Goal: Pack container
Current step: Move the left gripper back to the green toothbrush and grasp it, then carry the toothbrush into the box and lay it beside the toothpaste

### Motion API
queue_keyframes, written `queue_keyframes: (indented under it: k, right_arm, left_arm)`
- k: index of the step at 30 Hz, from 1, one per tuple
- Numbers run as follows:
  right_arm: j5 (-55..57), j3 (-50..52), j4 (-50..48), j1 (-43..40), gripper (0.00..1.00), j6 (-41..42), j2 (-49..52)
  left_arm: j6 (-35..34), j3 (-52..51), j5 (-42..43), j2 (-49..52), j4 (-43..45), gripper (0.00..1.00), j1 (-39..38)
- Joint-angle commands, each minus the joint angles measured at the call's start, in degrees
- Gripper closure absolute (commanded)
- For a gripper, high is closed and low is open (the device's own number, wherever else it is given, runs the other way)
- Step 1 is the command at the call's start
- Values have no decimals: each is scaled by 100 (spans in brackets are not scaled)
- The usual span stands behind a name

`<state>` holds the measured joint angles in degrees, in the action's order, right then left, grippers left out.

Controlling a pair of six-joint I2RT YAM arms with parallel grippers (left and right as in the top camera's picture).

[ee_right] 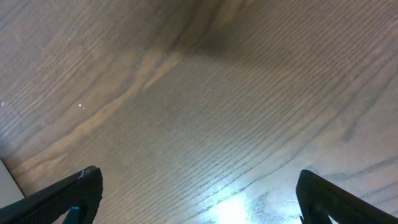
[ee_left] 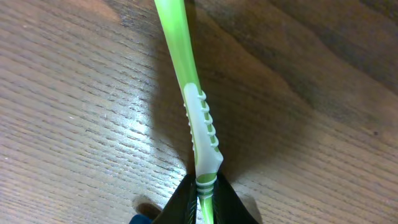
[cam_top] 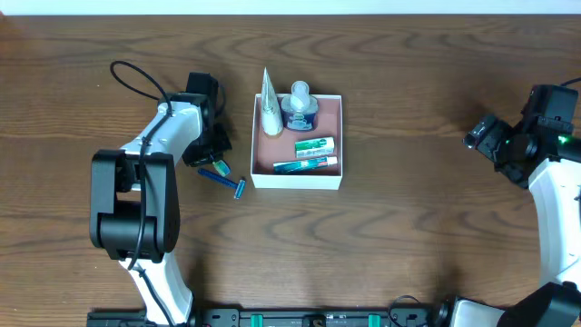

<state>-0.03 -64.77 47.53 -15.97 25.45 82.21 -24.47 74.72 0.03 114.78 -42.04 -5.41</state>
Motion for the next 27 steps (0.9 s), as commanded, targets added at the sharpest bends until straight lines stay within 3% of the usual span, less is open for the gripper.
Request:
queue_keyframes:
  k: [1,10,21,27]
  right_arm:
    - [68,-70,7,-26,1,66,-46]
    - [68,-70,7,-26,1,66,-46]
    - [68,-70,7,-26,1,66,-46]
    - [68,-70,7,-26,1,66,-46]
  left_arm:
    - [-26,-109,-24,94,-52,93,20]
    - [374,407,-28,-306,-540,94,52]
    - [804,1045,33,-2247,-1132,94,57]
    - [2199,1043,1250,-3298,-1141,94,-275]
